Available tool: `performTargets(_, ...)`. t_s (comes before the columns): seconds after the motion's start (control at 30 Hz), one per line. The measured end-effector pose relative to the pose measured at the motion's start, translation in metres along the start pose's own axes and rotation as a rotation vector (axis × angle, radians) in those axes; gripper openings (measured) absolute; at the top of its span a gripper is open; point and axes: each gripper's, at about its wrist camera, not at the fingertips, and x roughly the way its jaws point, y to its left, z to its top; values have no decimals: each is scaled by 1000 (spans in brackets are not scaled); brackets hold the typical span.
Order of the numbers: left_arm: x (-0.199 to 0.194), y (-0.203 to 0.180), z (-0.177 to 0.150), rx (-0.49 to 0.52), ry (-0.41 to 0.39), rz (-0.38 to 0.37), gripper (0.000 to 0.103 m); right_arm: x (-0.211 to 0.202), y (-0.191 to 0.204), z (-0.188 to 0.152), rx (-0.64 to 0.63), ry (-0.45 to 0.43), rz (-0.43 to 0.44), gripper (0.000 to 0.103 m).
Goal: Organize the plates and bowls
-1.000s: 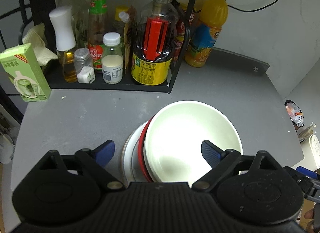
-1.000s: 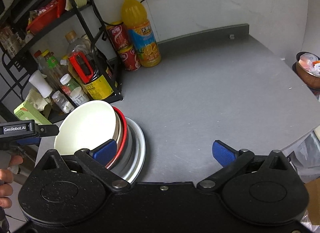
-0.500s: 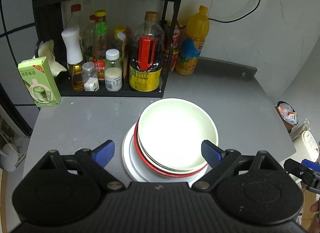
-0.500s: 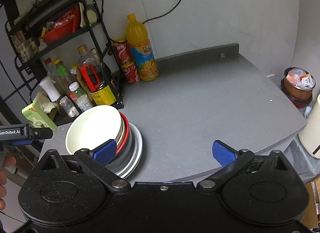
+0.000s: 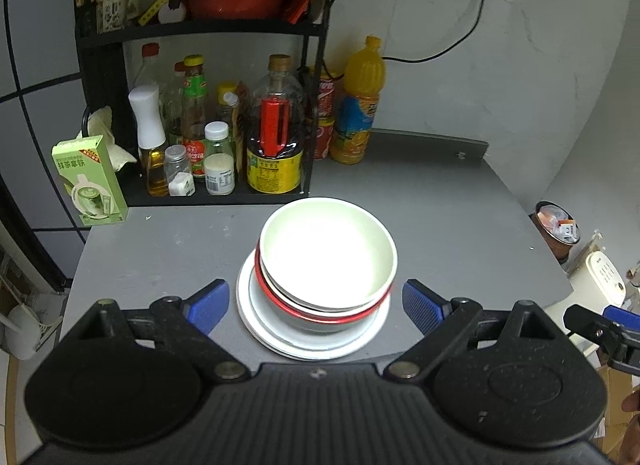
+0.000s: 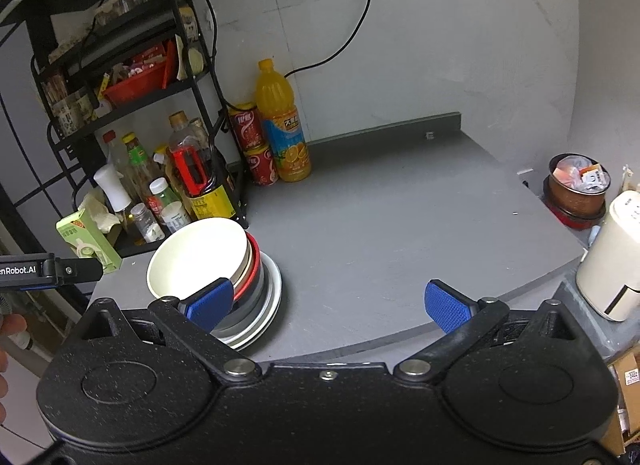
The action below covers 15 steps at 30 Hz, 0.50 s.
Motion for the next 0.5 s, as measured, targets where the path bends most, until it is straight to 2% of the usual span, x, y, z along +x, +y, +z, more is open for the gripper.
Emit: performTargets(0.5, -42, -35, -36, 61, -31, -88, 92, -55, -16, -25, 13, -63, -62, 103)
